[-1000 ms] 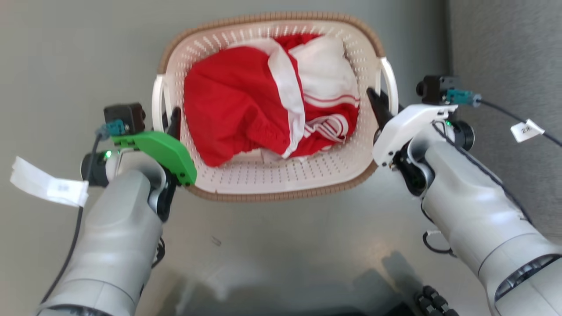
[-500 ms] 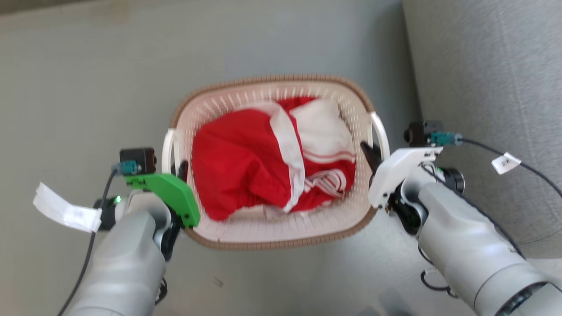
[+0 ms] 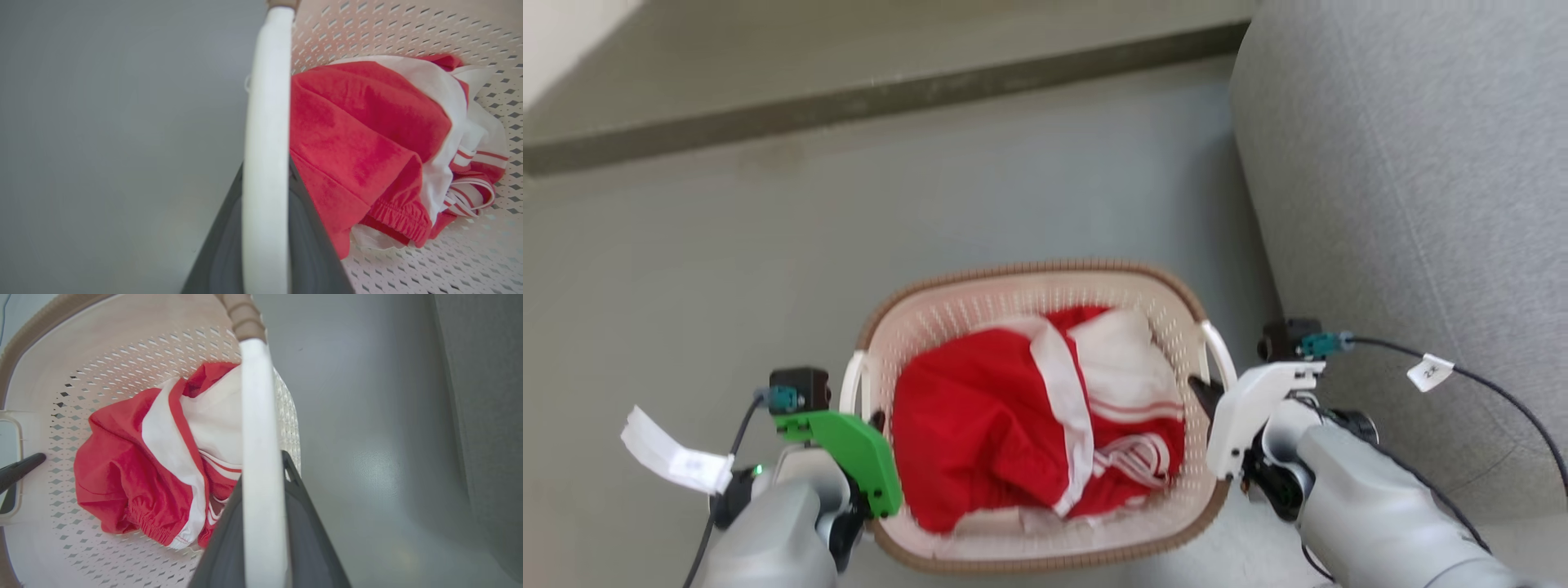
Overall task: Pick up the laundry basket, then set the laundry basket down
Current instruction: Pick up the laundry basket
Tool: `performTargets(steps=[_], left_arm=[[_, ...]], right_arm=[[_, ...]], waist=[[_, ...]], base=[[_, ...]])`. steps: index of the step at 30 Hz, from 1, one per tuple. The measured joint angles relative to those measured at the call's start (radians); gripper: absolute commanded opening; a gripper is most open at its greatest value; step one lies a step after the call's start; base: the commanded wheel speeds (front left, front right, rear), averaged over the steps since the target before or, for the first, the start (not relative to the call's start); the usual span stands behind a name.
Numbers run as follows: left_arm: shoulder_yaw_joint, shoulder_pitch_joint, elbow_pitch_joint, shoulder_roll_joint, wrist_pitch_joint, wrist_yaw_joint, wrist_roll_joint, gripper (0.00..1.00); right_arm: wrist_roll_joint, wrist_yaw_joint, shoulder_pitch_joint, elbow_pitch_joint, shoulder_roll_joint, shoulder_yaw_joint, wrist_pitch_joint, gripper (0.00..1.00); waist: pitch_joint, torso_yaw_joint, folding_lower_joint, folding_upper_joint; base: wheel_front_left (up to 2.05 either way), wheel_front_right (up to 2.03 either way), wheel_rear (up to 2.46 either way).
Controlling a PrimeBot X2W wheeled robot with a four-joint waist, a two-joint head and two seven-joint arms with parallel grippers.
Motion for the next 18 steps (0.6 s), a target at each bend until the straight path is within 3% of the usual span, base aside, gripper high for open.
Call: performTargets(steps=[18], left_arm=[[-0.057, 0.126, -0.014, 0.003, 0.11, 0.0, -0.082, 0.0]], right_arm=[[0.055, -0.001, 0.107, 0.017, 0.001, 0.048, 0.111, 0.0]], waist=[[-0.238, -0.007, 0.0, 0.0]], base=[[0.0, 0.0, 0.0]])
